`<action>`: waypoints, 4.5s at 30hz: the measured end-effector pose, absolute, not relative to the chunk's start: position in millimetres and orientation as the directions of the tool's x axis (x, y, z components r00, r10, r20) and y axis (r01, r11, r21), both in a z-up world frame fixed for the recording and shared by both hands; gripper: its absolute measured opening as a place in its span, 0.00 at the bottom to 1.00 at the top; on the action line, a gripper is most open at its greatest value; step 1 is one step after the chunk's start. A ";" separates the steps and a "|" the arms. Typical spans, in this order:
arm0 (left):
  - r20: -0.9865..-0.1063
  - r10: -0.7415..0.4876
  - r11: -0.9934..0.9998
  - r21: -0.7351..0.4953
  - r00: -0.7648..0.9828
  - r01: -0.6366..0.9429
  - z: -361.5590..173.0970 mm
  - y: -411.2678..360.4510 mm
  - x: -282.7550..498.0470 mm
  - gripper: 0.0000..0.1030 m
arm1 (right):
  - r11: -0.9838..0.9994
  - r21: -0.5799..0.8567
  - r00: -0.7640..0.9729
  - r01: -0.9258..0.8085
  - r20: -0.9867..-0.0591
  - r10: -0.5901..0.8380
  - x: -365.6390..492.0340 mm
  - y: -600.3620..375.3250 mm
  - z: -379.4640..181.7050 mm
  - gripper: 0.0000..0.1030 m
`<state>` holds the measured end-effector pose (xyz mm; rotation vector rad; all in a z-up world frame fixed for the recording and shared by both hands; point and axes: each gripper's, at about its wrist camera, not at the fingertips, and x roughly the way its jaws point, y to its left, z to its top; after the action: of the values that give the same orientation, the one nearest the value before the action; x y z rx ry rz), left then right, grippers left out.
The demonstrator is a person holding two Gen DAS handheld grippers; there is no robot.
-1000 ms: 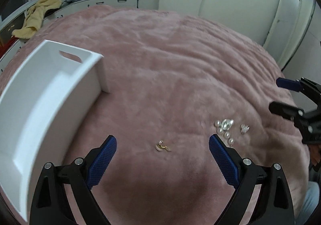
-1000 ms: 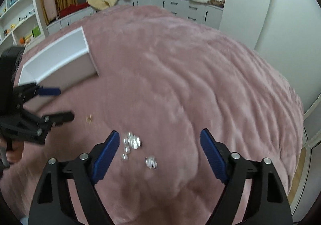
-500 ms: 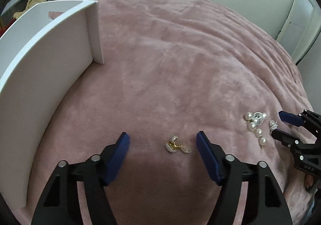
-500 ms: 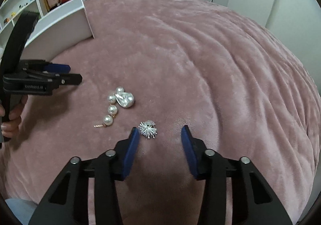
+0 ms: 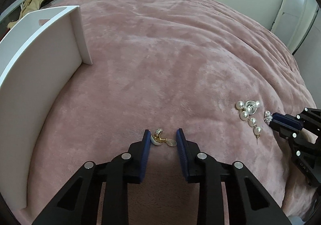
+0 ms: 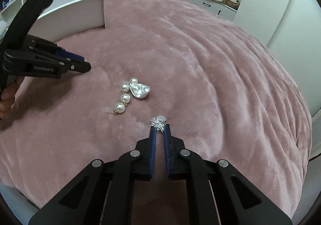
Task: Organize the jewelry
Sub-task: 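Grasp the silver starburst brooch with the right gripper while the left gripper grasps a small gold earring, then carry the brooch and gold earring over the white tray and open both grippers, then move both open grippers back toward the pearl earrings on the bed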
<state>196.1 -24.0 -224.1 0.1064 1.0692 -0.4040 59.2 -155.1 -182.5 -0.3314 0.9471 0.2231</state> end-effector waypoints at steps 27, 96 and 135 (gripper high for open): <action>-0.860 -0.296 0.906 -0.116 0.415 0.407 -207.0 -31.5 191.6 0.23 | 0.967 0.049 0.594 -0.250 -0.781 0.193 55.8 -194.5 -149.3 0.52; -0.782 -0.071 0.991 0.015 0.619 0.133 -67.0 183.0 184.2 0.23 | 0.775 -0.003 0.531 -0.632 -0.729 0.431 194.3 80.9 -41.1 0.17; -0.805 -0.088 0.995 -0.044 0.587 0.089 -111.1 184.2 182.2 0.89 | 0.855 0.105 0.498 -0.508 -0.774 0.391 205.5 63.7 -70.0 0.74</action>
<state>182.2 184.2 -111.1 0.0010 0.9377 -0.1035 205.5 63.7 -70.0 -0.1431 0.8967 0.5465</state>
